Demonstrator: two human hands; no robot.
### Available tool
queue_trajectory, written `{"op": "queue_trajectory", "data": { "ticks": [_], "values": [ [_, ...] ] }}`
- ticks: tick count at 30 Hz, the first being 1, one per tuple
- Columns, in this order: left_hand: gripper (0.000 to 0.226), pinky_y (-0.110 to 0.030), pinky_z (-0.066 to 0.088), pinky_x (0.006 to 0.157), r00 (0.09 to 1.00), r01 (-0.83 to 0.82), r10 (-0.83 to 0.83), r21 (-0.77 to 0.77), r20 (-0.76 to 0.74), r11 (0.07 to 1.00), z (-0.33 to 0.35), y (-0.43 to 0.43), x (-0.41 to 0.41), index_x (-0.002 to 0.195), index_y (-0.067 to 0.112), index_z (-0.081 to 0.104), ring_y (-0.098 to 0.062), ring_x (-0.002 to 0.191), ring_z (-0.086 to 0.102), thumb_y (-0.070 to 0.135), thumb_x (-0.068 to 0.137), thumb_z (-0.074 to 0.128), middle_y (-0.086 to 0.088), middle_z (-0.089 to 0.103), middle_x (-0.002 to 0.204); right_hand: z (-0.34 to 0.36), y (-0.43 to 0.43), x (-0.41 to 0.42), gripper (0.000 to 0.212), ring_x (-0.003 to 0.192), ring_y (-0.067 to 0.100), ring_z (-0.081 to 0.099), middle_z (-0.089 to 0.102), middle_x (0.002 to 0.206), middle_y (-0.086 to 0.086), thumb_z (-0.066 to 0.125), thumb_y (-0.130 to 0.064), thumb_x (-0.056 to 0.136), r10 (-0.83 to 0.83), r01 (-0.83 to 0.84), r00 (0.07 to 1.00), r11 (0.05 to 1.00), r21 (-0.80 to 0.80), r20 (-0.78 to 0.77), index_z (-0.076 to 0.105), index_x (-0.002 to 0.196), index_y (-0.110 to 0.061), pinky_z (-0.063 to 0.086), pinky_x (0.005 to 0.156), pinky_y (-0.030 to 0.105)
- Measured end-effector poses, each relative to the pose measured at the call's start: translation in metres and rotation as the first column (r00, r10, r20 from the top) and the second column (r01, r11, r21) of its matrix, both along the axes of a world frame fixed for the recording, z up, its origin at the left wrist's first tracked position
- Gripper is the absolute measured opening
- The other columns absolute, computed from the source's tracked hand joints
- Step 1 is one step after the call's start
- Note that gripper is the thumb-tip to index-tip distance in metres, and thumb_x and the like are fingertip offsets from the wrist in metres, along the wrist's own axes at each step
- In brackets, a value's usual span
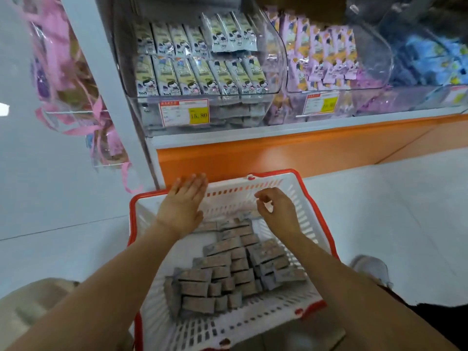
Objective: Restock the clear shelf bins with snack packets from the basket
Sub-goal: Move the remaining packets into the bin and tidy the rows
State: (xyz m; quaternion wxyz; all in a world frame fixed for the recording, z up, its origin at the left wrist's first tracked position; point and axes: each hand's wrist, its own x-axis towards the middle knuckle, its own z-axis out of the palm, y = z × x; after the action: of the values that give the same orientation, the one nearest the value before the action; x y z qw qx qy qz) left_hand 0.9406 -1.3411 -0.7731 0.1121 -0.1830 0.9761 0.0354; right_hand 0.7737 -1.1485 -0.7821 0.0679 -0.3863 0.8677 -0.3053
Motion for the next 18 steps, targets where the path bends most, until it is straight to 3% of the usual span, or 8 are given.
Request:
{"op": "queue_trajectory", "data": {
  "ticks": [4, 8, 11, 18],
  "values": [
    [0.08, -0.041, -0.014, 0.12, 0.996, 0.02, -0.022, -0.018, -0.089, 1.0, -0.019, -0.001, -0.001, 0.151, 0.017, -0.019, -0.022, 0.149, -0.017, 0.044, 0.101, 0.037, -0.002, -0.018, 0.162, -0.045, 0.003, -0.011, 0.022, 0.098, 0.022, 0.061, 0.064, 0.108, 0.006, 0.064, -0.015, 0.09, -0.024, 0.016, 0.998, 0.988, 0.156, 0.052, 0.065, 0.112, -0.011, 0.047, 0.084, 0.028],
    [0.081, -0.046, -0.003, 0.122, 0.988, 0.008, -0.019, -0.066, -0.156, 0.998, -0.035, 0.0, -0.001, 0.156, 0.014, 0.001, -0.026, 0.151, -0.002, 0.041, 0.096, 0.048, -0.005, 0.003, 0.164, -0.084, 0.001, -0.018, 0.032, 0.109, 0.028, 0.058, 0.062, 0.121, 0.009, 0.065, -0.015, 0.09, -0.016, -0.014, 0.994, 0.961, 0.276, 0.107, 0.061, 0.121, -0.011, 0.049, 0.092, 0.038],
    [0.079, -0.045, -0.004, 0.122, 0.982, 0.001, -0.016, -0.08, -0.188, 0.997, -0.041, 0.0, -0.003, 0.157, 0.014, 0.006, -0.026, 0.151, 0.0, 0.039, 0.095, 0.047, -0.005, 0.006, 0.164, -0.108, -0.004, -0.023, 0.04, 0.119, 0.03, 0.052, 0.06, 0.126, 0.011, 0.065, -0.016, 0.089, 0.029, -0.068, 0.994, 0.913, 0.402, 0.102, 0.057, 0.127, -0.012, 0.046, 0.098, 0.042],
    [0.083, -0.049, -0.001, 0.122, 0.975, -0.027, 0.007, -0.087, -0.221, 0.996, -0.051, 0.003, -0.003, 0.157, 0.014, 0.008, -0.029, 0.151, 0.002, 0.043, 0.093, 0.052, -0.007, 0.01, 0.164, -0.142, -0.011, -0.024, 0.05, 0.118, 0.033, 0.046, 0.056, 0.125, 0.013, 0.065, -0.008, 0.084, 0.058, -0.059, 0.998, 0.816, 0.575, 0.02, 0.052, 0.132, -0.013, 0.047, 0.089, 0.041]
  ]
}}
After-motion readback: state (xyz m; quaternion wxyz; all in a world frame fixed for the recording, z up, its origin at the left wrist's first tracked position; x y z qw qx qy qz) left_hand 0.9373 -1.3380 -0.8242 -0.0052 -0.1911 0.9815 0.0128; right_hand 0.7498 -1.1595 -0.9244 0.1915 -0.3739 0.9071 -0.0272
